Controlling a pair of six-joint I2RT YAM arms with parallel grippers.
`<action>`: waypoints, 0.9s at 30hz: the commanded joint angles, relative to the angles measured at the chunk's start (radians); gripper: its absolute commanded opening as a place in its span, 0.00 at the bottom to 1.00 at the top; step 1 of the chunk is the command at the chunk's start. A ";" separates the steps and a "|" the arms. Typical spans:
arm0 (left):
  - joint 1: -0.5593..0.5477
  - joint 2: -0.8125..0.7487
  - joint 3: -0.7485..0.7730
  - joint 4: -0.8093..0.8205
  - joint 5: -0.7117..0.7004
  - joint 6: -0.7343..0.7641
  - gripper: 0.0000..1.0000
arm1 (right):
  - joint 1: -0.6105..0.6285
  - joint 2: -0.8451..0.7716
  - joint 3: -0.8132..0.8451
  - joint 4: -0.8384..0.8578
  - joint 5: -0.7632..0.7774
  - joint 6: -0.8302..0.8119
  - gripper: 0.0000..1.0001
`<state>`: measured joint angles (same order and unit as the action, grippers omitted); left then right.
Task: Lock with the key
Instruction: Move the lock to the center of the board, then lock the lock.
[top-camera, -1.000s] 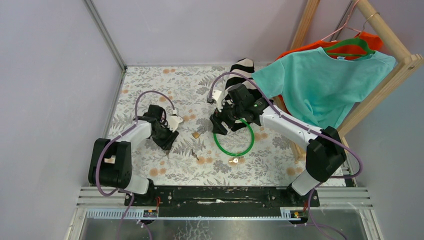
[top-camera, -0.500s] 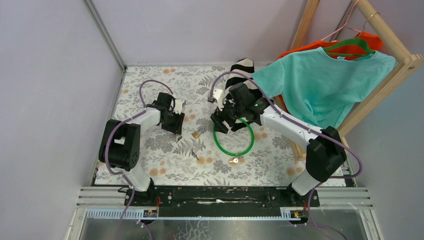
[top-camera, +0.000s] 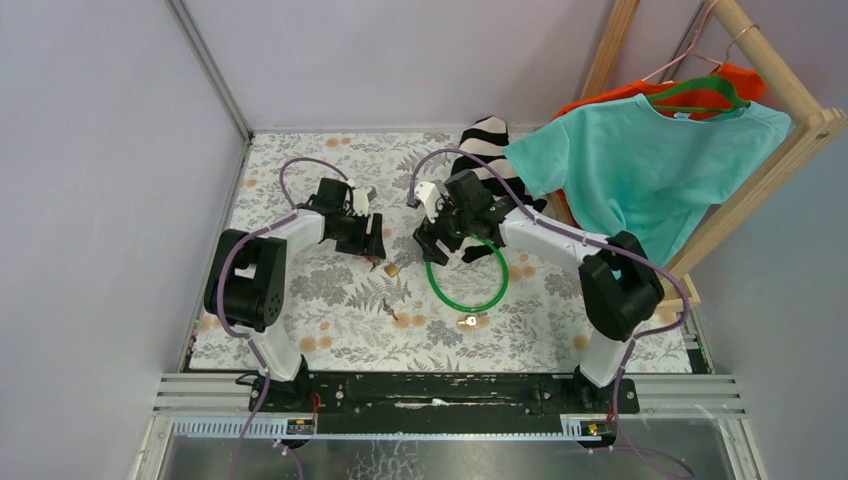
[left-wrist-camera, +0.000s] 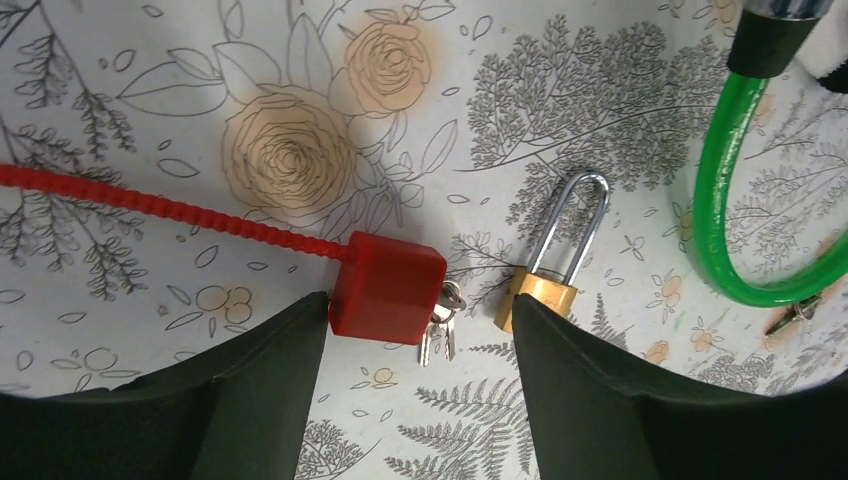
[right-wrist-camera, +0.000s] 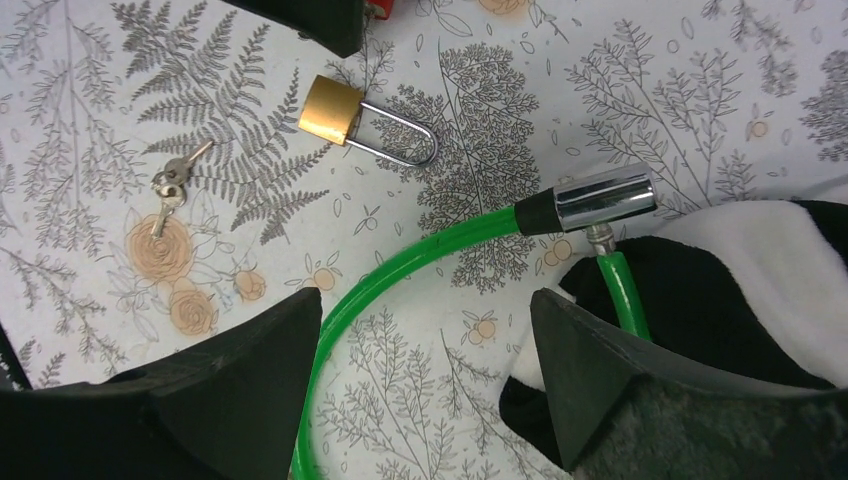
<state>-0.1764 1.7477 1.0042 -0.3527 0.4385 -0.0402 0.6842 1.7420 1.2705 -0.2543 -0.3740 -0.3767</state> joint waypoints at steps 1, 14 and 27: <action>0.002 0.019 -0.005 0.002 0.087 -0.003 0.76 | -0.005 0.058 0.082 0.075 0.015 0.054 0.84; 0.297 -0.283 -0.110 -0.015 0.066 0.148 0.94 | 0.036 0.284 0.289 0.135 -0.030 0.304 0.82; 0.535 -0.450 -0.092 -0.045 0.035 0.168 1.00 | 0.161 0.552 0.604 -0.043 0.107 0.335 0.82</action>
<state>0.2985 1.3174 0.8951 -0.3714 0.4744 0.1112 0.8078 2.2513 1.7771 -0.2344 -0.3298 -0.0517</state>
